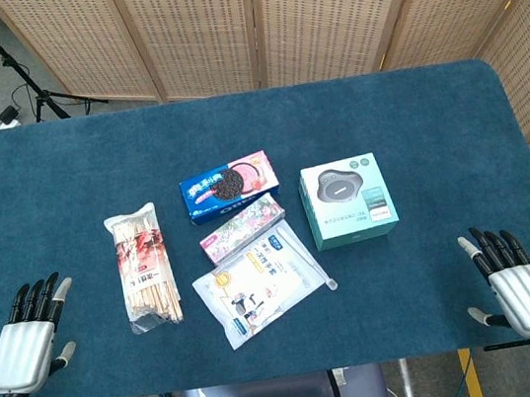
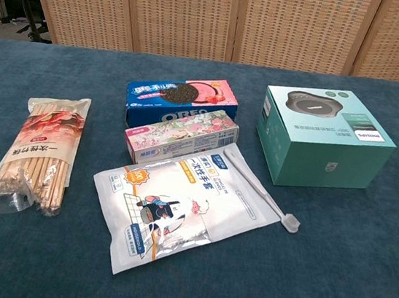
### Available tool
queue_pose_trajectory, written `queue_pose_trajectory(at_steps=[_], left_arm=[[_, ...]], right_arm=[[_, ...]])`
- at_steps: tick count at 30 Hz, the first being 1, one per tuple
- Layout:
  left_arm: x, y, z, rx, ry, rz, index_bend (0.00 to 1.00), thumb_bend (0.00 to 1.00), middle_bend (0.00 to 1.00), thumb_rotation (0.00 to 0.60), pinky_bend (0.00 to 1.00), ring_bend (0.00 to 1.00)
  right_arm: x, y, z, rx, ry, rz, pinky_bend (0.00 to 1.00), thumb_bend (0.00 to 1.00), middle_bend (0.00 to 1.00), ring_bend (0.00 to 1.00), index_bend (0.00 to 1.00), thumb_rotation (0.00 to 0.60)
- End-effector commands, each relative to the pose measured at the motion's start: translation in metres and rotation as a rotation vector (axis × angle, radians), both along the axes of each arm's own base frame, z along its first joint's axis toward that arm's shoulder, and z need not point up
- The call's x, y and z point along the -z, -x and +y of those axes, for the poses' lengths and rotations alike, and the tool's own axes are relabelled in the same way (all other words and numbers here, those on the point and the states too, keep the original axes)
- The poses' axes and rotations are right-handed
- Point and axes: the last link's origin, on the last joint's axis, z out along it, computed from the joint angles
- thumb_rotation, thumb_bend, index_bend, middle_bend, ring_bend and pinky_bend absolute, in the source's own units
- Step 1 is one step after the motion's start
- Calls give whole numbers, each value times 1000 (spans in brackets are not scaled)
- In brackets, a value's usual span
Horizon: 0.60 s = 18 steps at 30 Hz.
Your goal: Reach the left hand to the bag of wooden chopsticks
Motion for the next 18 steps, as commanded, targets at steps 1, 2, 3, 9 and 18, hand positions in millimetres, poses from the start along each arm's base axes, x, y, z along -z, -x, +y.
queue_pose_trajectory(at_steps=[1, 2, 3, 9, 18], left_arm=[[0, 0, 0, 0, 0, 1, 0, 223, 0, 600, 0, 0], [0, 0, 0, -1, -1, 1, 0, 223, 0, 600, 0, 0], [0, 0, 0, -2, -1, 1, 0, 223, 0, 600, 0, 0], [-1, 0, 0, 1, -2, -1, 0, 224, 0, 600, 0, 0], [-2, -1, 0, 1, -6, -4, 0, 226, 0, 600, 0, 0]], right_arm=[[0, 0, -1, -1, -1, 1, 0, 131, 0, 0, 0, 600], [1, 0, 0, -1, -3, 2, 0, 131, 0, 0, 0, 600], [1, 0, 0, -1, -4, 3, 0, 131, 0, 0, 0, 600], [0, -1, 0, -2, -1, 0, 0, 131, 0, 0, 0, 600], [0, -1, 0, -2, 1, -2, 0, 131, 0, 0, 0, 600]])
